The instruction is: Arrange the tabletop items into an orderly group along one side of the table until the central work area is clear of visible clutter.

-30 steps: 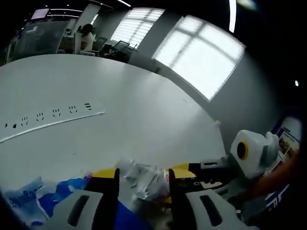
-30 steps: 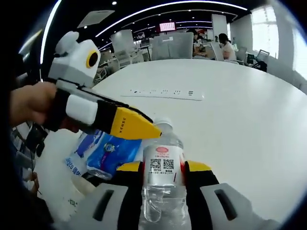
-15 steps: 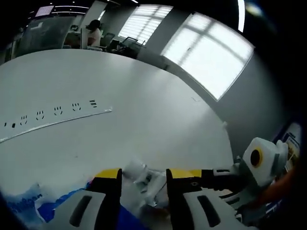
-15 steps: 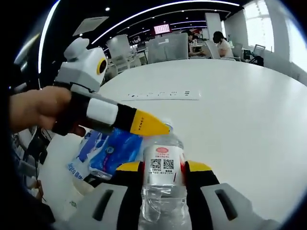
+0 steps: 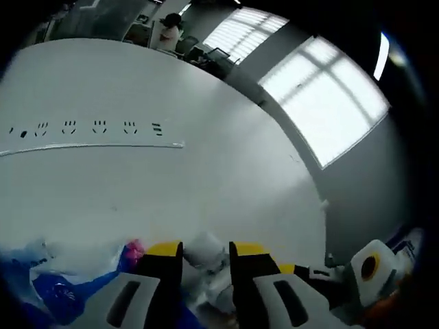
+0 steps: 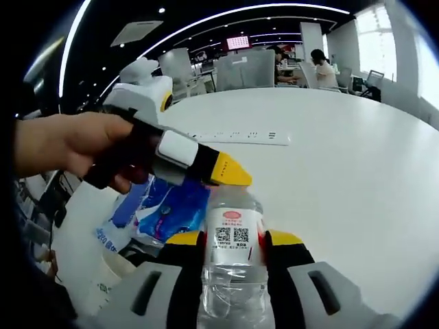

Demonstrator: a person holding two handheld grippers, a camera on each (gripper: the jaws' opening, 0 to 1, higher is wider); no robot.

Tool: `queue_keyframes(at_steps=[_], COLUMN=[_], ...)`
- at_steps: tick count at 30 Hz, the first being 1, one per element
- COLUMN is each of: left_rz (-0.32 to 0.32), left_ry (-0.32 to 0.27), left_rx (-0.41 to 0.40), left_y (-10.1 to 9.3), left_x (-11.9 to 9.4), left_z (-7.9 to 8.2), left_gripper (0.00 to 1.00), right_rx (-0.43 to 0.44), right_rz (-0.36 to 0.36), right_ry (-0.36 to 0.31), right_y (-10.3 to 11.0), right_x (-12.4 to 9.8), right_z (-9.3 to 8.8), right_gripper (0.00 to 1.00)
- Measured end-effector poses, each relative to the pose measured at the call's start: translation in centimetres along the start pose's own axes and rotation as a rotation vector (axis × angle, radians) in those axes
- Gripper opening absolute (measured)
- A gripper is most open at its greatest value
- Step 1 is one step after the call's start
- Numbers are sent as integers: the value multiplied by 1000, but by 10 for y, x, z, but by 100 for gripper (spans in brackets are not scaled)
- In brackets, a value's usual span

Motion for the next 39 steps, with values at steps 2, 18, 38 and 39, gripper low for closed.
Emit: queue_keyframes(at_steps=[2,18,38,39], left_rz=[-11,-23,22,23], left_ry=[4,-34,-160,-166], left_rx=[10,77,323,333], left_y=[0,-18,-66,-69], left_x=[-1,-15,-56,-59], left_z=[-1,-2,0,-1], left_gripper=[21,20,21,21], right_rx=[3,-62,-168,-170], right_rz=[1,-1,-43,-46], right_ry=[-4,-28,-107,-111], right_y=[-1,3,15,15], right_x=[0,-9,-45,-48], right_z=[0,0,4,4], right_gripper=[30,29,28,28])
Point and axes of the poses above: the point that each gripper's makers call its tool centre point, and the gripper's own axes: x roughly forward along the fingers, y roughly to its left, z roughly out of its top, the point moved 1 cm from there along -x, roughly backward along the fingers, and after that the axes turned 4 degrees about z, right-handed, at the moved point
